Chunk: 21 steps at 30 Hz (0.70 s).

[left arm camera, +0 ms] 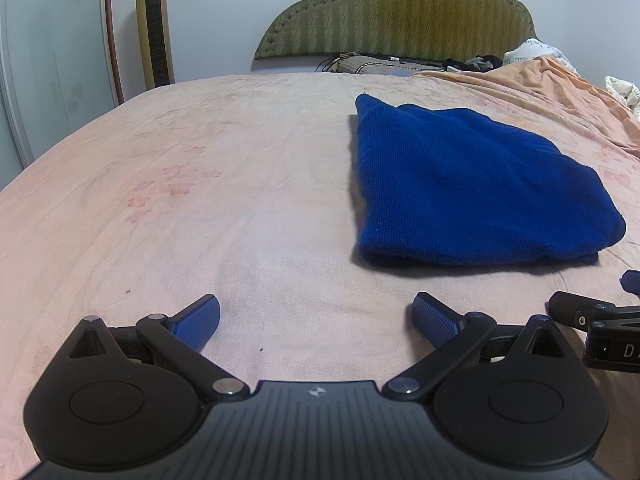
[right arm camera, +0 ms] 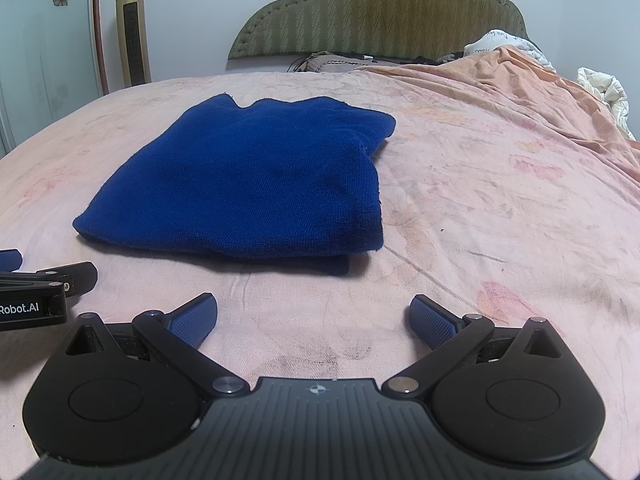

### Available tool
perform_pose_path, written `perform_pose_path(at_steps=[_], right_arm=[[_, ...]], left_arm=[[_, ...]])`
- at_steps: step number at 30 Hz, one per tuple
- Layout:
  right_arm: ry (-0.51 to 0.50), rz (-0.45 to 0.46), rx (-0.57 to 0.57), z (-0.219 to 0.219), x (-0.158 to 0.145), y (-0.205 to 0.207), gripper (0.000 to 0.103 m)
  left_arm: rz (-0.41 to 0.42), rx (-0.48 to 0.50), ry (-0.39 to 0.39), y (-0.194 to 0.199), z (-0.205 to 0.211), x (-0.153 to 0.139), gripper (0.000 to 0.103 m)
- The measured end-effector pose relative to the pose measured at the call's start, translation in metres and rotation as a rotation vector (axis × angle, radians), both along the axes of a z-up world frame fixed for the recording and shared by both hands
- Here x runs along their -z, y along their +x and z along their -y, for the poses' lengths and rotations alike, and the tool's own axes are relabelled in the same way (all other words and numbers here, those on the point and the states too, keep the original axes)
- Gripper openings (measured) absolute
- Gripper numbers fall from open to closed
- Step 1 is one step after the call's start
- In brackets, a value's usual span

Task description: Fold small clothes

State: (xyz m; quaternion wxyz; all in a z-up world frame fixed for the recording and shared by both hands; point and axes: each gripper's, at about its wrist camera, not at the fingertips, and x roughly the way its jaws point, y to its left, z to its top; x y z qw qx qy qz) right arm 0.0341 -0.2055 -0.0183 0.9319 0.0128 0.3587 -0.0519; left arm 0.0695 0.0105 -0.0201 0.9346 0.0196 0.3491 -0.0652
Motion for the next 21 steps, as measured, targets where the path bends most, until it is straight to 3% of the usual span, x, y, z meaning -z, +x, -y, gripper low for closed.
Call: perform_pose_path(at_steps=[21], right_arm=[[0.0,0.0,0.001,0.0003,0.0,-0.0001,0.103]], left_arm=[[0.0,0.0,-0.002,0.0003,-0.0013,0.0003,0.103]])
